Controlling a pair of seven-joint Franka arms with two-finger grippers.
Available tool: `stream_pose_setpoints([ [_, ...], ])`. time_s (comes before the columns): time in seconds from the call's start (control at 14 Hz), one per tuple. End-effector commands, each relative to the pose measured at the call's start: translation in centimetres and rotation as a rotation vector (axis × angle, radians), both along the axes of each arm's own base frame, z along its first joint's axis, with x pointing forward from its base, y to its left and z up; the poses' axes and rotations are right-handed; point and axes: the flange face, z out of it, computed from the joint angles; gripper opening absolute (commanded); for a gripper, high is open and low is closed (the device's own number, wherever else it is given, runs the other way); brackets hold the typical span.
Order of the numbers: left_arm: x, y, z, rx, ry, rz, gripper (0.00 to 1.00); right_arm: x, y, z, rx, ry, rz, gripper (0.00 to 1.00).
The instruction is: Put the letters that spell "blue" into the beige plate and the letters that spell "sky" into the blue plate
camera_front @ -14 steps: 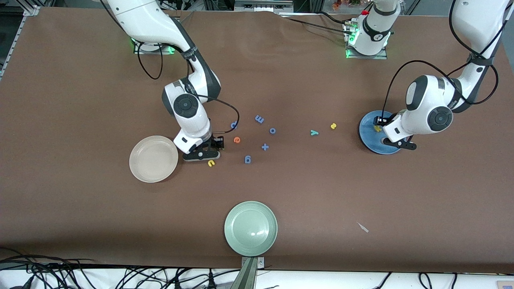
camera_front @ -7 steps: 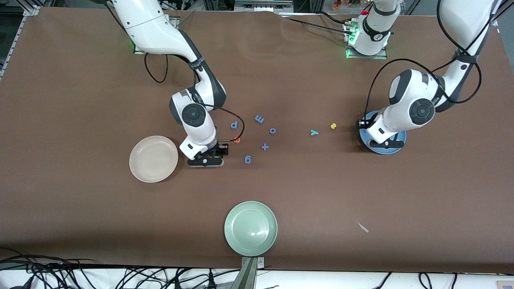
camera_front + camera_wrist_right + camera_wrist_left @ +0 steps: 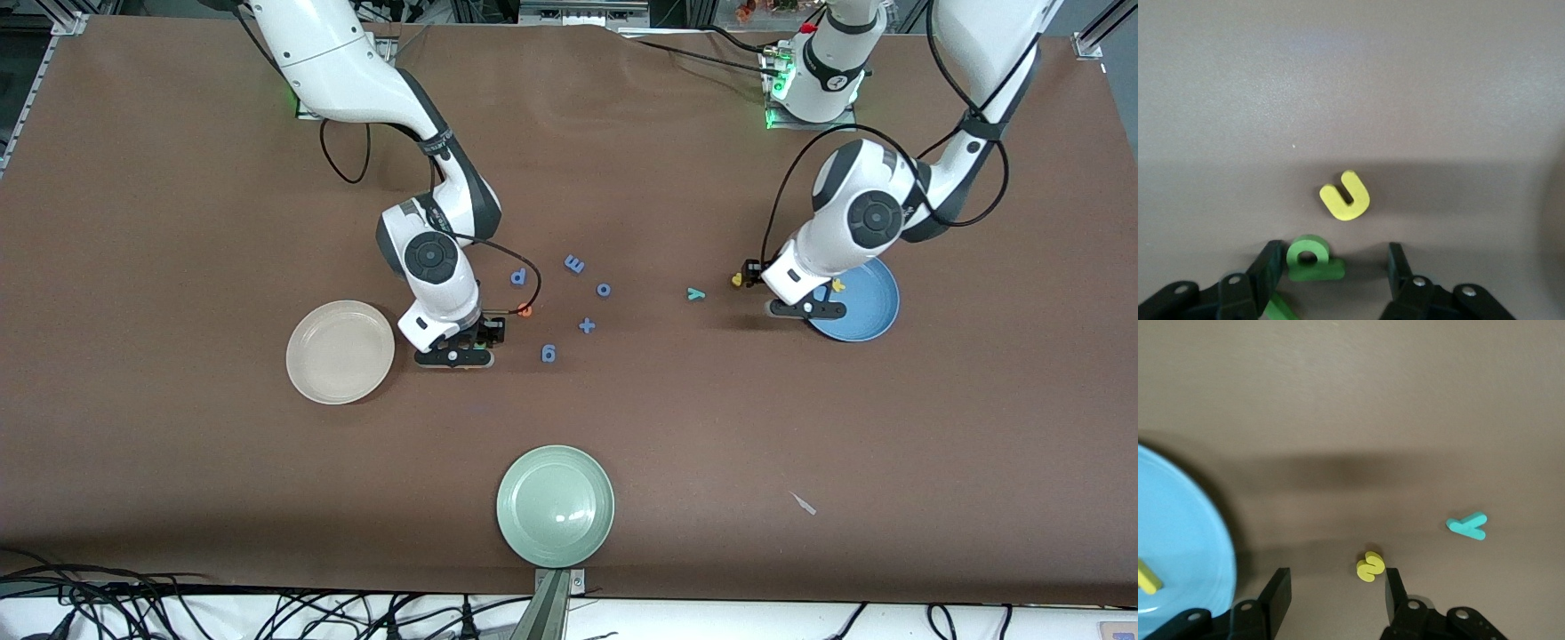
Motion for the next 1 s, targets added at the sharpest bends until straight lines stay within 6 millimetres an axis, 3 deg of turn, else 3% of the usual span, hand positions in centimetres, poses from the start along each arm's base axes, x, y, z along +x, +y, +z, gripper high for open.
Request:
stream_pose_setpoints([
  [0.0, -1.3, -2.6, -1.1, 0.029, -0.036, -0.131, 0.65, -0.6, 0.4, -0.3, 0.003, 0.012, -0.031, 0.73],
  [0.07, -1.8, -3.2, -1.6, 0.033, -0.032, -0.158, 0.64, -1.0, 0.7, -0.4, 0.005, 0.017, -0.028, 0.71],
  [0.36, -2.3, -3.3, -3.3, 0.061, -0.027, -0.268, 0.56, -0.9, 0.6, -0.3, 0.005, 0.017, -0.015, 0.42],
  [0.43, -2.3, -3.3, -3.3, 0.063, -0.029, -0.291, 0.49, -0.9, 0.6, -0.2, 0.005, 0.017, -0.013, 0.39],
  [0.64, -2.4, -3.3, -3.6, 0.062, -0.027, -0.309, 0.49, -0.9, 0.6, -0.2, 0.005, 0.017, -0.012, 0.31],
  [0.93, -2.8, -4.0, -5.8, 0.015, -0.025, -0.306, 0.51, -0.7, 0.3, 0.4, -0.008, 0.033, 0.011, 0.23],
])
